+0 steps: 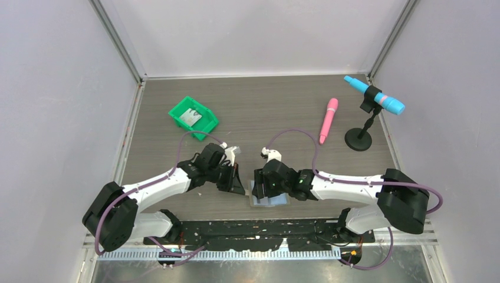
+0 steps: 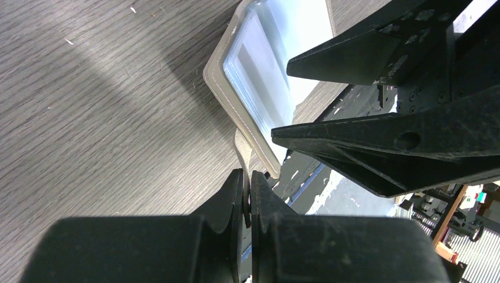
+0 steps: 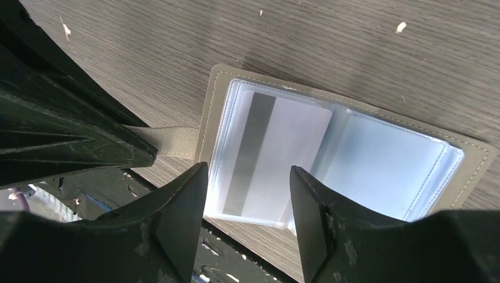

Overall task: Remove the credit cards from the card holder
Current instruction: Remove the credit card from the card holder.

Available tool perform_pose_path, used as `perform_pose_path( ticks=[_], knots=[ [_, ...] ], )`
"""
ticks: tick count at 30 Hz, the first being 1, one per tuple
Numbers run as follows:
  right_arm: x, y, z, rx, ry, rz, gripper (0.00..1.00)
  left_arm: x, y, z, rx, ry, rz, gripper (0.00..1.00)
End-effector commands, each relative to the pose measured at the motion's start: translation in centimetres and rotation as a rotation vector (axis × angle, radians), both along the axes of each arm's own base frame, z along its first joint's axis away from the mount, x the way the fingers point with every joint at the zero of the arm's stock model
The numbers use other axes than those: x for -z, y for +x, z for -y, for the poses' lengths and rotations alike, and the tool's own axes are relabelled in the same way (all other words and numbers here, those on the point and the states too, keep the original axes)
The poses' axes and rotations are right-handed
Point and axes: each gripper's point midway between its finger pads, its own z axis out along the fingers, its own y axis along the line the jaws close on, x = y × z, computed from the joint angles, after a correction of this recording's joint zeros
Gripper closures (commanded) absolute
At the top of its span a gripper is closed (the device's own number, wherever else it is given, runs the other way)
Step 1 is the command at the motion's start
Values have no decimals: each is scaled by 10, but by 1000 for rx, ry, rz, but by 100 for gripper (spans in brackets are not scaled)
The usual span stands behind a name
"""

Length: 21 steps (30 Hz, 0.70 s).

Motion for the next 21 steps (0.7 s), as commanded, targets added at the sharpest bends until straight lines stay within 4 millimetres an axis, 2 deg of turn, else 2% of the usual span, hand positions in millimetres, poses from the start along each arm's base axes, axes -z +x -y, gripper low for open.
perform_pose_path(
  ticks=[1,10,17,21],
  knots=[
    [5,-2,-5,-2,13,-10,41,-17,2,7,21,-48,36,100],
    [15,1,8,28,-50,-1,47,-16,2,7,23,-48,38,100],
    [10,5,15,50,-69,22,50,-15,2,7,22,-46,35,100],
    [2,2,7,24,-20,23,46,-15,2,7,19,-46,32,100]
  ],
)
